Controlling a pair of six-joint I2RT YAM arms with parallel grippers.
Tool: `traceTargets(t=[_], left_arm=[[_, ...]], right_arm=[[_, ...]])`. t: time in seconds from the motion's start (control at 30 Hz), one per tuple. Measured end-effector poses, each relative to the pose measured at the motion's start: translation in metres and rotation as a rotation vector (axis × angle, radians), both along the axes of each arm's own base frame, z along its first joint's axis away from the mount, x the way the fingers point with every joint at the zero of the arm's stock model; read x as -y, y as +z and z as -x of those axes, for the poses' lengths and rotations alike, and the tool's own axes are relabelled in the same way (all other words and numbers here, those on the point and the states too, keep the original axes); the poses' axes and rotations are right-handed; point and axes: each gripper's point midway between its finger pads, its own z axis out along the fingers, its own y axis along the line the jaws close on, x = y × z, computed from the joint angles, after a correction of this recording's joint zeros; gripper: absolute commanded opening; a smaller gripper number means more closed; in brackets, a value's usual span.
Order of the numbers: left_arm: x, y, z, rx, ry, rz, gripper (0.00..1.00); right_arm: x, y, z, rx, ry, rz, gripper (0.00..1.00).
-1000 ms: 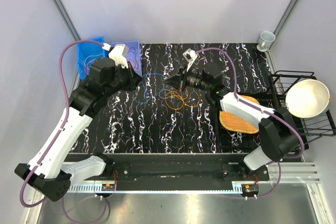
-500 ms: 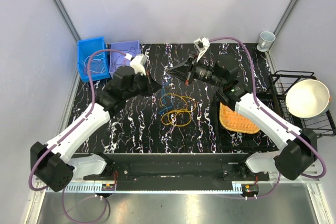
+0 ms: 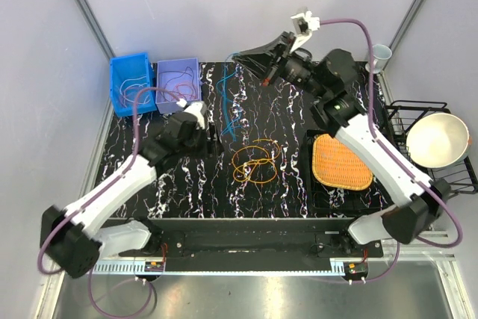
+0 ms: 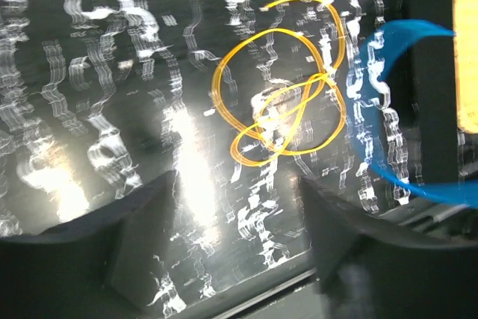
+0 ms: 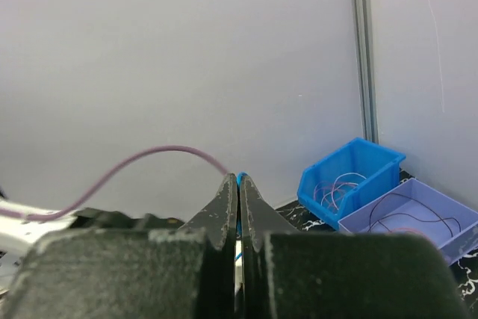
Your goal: Untangle the cables
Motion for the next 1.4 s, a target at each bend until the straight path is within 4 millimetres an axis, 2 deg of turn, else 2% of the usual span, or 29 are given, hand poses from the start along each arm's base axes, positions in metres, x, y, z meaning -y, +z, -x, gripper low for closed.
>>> traceTargets(t=[0.1,0.23,0.33,0.5,0.63,0.73,0.8,0.87,0.97,1.13,1.3,1.4], left_arm=[[-0.027,0.022,0.016,0.067,0.05,-0.026,0.96],[-0.068,0.063,0.04,0.198,0.137,-0.027,0.97],[-0.097,0.082,0.057,0.273,0.207,-0.032,0.98],[-0.142,0.1,0.08,0.399,0.336,-0.024,0.99],[-0.165,0.101,0.094,0.484,0.408,0.009,0.99],[-0.175,0.1,0.098,0.511,0.446,0.012,0.99],[-0.179,0.1,0.098,0.517,0.465,0.01,0.99],[-0.18,0.098,0.097,0.516,0.472,0.005,0.99],[-0.182,0.095,0.097,0.51,0.483,-0.002,0.99],[-0.187,0.092,0.094,0.502,0.522,-0.019,0.99],[-0.194,0.092,0.092,0.504,0.572,-0.026,0.99],[-0.195,0.092,0.091,0.505,0.578,-0.028,0.99]], right_arm=[[-0.014,-0.012,-0.021,-0.026,0.001,0.017,0.0],[-0.037,-0.034,-0.054,-0.074,0.007,0.054,0.0],[-0.053,-0.038,-0.073,-0.084,0.025,0.065,0.0],[-0.075,-0.026,-0.097,-0.056,0.058,0.047,0.0],[-0.095,-0.019,-0.12,-0.022,0.085,0.035,0.0],[-0.111,-0.02,-0.14,0.0,0.095,0.029,0.0],[-0.12,-0.029,-0.154,0.004,0.093,0.028,0.0],[-0.127,-0.043,-0.167,0.001,0.088,0.028,0.0],[-0.141,-0.086,-0.192,-0.046,0.061,0.042,0.0],[-0.157,-0.124,-0.212,-0.027,0.008,0.053,0.0],[-0.182,-0.149,-0.218,0.066,-0.046,0.032,0.0],[-0.195,-0.171,-0.223,0.089,-0.079,0.023,0.0]])
